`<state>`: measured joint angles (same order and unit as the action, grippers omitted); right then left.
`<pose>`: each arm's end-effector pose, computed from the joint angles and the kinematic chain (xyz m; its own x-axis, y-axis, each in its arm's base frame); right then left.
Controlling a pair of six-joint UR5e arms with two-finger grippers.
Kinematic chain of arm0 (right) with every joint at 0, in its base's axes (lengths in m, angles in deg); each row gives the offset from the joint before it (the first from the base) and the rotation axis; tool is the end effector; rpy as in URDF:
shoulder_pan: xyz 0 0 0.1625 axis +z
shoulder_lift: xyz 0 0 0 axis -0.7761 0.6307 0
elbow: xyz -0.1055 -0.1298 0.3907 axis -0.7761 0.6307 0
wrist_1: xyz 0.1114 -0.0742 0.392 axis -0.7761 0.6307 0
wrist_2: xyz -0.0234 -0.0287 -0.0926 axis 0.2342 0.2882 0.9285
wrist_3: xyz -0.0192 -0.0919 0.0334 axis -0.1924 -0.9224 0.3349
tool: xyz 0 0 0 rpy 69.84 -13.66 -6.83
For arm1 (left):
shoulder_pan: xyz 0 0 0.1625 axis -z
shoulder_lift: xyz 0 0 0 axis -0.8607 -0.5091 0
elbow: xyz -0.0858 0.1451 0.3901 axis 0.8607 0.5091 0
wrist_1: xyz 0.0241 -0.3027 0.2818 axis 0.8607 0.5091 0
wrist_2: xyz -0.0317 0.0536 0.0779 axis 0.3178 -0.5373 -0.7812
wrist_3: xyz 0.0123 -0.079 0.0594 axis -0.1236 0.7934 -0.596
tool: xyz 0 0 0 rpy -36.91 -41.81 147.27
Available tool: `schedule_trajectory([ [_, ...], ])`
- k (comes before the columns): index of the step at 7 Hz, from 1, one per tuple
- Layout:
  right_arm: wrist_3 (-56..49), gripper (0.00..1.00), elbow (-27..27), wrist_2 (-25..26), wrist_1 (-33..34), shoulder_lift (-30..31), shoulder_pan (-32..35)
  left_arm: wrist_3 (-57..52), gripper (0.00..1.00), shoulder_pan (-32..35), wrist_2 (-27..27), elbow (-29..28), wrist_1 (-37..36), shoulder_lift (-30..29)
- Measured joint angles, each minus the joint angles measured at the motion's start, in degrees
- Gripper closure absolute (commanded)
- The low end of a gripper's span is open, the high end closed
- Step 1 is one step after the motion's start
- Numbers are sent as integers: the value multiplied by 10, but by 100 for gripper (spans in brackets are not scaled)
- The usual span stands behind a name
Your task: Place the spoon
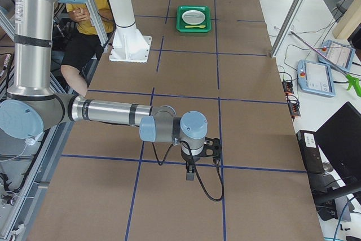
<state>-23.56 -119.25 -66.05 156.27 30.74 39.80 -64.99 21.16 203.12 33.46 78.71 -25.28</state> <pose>0.0739 -0.4350 0.6817 0.7609 0.0177 0.6486 -0.0224 0.9997 -0.0010 0.0154 -0.5113 0.5599 0.7451 0.1458 -0.6508 -0.1040 0.9893 0.1027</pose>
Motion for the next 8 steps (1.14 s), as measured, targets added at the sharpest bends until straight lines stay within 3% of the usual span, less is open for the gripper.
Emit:
schedule_trajectory([
  [3, 0, 0, 0, 0, 0, 0, 0, -134, 0, 81, 63, -5, -3, 82],
  [8, 0, 0, 0, 0, 0, 0, 0, -171, 0, 111, 64, -3, -2, 122],
])
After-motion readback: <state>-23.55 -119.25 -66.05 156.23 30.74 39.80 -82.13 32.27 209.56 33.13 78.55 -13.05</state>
